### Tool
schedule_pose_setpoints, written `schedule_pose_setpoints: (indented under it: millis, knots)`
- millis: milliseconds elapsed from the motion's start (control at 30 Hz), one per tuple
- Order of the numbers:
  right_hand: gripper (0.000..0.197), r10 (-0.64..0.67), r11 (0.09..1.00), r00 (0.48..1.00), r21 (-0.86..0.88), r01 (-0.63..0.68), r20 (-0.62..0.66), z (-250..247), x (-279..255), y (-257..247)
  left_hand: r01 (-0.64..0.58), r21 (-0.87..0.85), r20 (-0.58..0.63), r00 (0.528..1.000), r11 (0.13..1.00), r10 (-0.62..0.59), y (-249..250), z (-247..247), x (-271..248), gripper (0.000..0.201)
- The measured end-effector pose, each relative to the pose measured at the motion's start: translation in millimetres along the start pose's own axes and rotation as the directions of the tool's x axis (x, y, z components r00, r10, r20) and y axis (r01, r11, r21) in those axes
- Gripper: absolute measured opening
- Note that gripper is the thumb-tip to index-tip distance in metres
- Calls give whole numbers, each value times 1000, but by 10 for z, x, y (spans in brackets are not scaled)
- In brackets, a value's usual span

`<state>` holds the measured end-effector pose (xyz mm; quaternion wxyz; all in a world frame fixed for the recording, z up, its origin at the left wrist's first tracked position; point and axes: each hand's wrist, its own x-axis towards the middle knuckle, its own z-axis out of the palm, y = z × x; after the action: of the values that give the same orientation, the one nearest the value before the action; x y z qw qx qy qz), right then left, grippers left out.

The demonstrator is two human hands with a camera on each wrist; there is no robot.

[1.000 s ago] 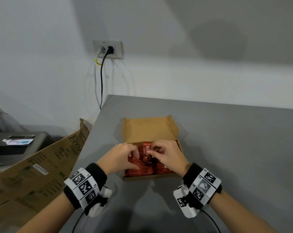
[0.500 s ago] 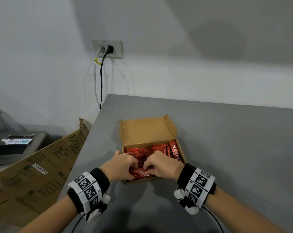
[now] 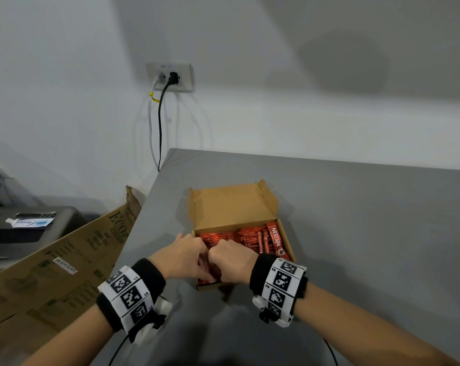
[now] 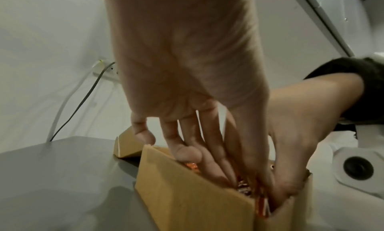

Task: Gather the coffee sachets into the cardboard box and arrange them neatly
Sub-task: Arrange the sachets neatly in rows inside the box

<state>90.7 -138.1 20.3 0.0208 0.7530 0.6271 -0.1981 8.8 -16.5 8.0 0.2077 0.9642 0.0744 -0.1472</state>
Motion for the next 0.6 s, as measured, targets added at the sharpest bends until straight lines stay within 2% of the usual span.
schedule_pose_setpoints:
  millis: [100,200,300,367,500,600]
  knots:
    - [17,13,999,1000,52,-12,-6,-9,-18,33,19,44,13,1000,999,-19,61,-2,6,18]
    - [15,73,981,997,180,-79,39,-42,-45,136,-9,200,15,1000,980,6,136,19,-3,15]
    - [11,98,959,989,254,-123,111,-52,-87,198,-25,332,-4,1000,943,28,181,98,-18,19]
    - [9,109,960,989,249,-130,98,-43,-110,178,-28,361,-17,999,932,36,179,147,-6,22]
    - [14,120,962,991,240,-130,57,4,-104,161,-48,336,-3,999,941,52,177,142,25,23]
    - [10,103,942,992,312,-119,67,-5,-141,251,-35,172,86,996,985,20,143,29,23,15]
